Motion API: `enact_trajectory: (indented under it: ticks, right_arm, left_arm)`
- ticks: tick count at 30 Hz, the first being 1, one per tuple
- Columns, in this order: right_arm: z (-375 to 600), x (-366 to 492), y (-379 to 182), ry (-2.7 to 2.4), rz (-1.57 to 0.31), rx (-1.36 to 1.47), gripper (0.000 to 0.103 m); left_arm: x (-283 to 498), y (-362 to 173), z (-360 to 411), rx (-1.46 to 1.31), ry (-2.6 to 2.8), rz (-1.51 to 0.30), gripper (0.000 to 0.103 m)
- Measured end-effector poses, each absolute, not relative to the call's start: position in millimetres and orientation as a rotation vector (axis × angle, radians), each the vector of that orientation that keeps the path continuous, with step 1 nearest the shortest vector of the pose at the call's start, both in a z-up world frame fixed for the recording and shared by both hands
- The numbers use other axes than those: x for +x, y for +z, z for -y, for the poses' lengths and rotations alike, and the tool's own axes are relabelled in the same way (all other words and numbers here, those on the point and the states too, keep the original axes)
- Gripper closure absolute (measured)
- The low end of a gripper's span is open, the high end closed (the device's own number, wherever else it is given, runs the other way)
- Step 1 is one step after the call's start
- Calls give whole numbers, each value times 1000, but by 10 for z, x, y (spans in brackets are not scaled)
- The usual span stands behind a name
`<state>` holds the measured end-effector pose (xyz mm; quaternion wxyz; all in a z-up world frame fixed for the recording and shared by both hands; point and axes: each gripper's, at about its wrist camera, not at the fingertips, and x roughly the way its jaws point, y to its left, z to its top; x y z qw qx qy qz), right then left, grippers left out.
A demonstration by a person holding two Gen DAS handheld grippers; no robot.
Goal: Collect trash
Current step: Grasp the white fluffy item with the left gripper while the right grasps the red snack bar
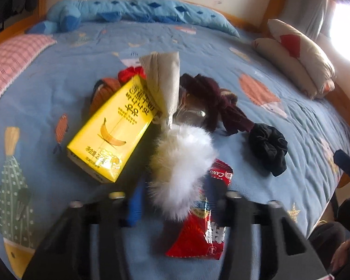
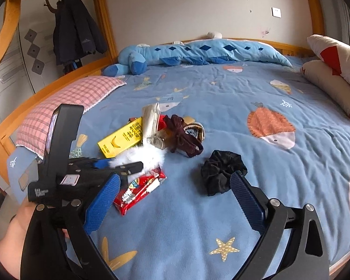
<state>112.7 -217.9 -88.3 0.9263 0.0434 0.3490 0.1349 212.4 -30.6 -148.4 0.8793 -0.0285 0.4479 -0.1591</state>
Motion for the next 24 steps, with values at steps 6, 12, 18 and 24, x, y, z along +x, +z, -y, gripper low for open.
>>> enact_trajectory:
  ticks: [6, 12, 18, 24]
  right_arm:
    - [2126, 1171, -959, 286, -744, 101, 12]
    - [1898, 1236, -1036, 329, -779, 87, 11]
    - [1676, 1350, -1222, 337, -845, 82, 12]
    - [1447, 1542, -1500, 337, -931, 89, 18]
  left_arm:
    - [2026, -1372, 197, -112, -364, -877, 80]
    - [1893, -1196, 26, -134, -370, -826, 80]
    - [1793, -1119, -135, -163, -379, -795, 82]
    - [1681, -960, -268, -187, -396, -748, 82]
